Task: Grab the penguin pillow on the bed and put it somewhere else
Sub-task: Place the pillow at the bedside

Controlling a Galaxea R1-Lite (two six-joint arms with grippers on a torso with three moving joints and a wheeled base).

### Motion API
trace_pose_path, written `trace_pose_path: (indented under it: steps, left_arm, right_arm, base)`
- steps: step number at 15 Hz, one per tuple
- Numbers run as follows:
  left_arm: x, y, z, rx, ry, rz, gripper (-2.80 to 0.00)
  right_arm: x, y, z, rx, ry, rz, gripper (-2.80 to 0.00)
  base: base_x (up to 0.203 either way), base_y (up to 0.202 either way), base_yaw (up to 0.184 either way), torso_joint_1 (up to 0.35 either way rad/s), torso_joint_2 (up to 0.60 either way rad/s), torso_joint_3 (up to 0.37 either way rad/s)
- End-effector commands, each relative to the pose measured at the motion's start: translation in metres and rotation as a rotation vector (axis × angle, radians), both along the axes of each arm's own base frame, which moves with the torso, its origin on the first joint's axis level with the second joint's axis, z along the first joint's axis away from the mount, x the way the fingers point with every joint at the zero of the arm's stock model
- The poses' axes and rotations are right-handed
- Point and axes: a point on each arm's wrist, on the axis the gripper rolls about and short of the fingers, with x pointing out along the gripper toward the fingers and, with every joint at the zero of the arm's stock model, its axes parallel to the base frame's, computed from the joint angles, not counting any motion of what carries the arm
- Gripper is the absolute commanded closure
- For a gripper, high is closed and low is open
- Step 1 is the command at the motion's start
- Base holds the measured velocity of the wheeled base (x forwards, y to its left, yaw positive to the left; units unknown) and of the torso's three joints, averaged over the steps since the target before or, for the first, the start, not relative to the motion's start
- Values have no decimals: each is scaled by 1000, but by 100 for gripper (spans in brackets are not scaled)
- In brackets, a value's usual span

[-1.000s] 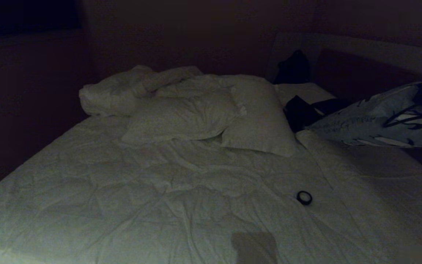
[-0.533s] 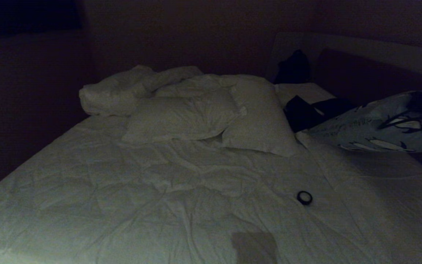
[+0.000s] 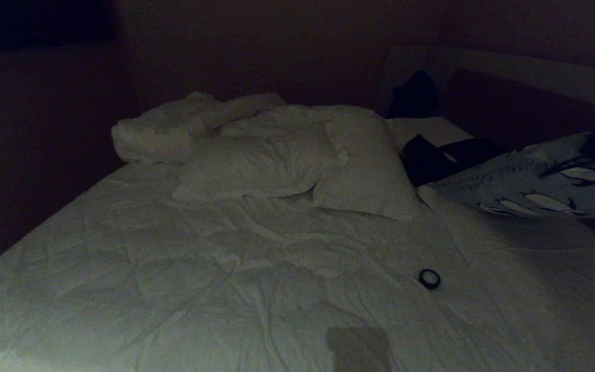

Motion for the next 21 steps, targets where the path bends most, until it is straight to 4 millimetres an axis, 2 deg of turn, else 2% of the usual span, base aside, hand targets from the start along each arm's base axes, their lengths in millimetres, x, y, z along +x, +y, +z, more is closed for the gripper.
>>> trace_pose_path:
  steps: [1, 7, 11, 15, 21]
  left_arm:
    - [0, 0, -1, 0, 2, 1, 0]
    - [0, 0, 0, 0, 0, 1, 0]
    - [0, 0, 0, 0, 2, -1, 0]
    - [0, 0, 0, 0, 1, 1, 0]
    - [0, 0, 0, 0, 0, 1, 0]
  right_arm:
    - [-3, -4, 5, -4, -14, -24, 0]
    - [-5, -10, 11, 13, -46, -73, 0]
    - [9, -17, -11, 31, -12, -71, 0]
    - [9, -16, -11, 39, -8, -62, 0]
    - [-10, -6, 19, 91, -83, -26, 0]
  base:
    - [0, 0, 0, 0, 0, 0]
    - [0, 0, 0, 0, 0, 0]
    - [0, 0, 0, 0, 0, 0]
    - [0, 0, 0, 0, 0, 0]
    - [0, 0, 0, 0, 0, 0]
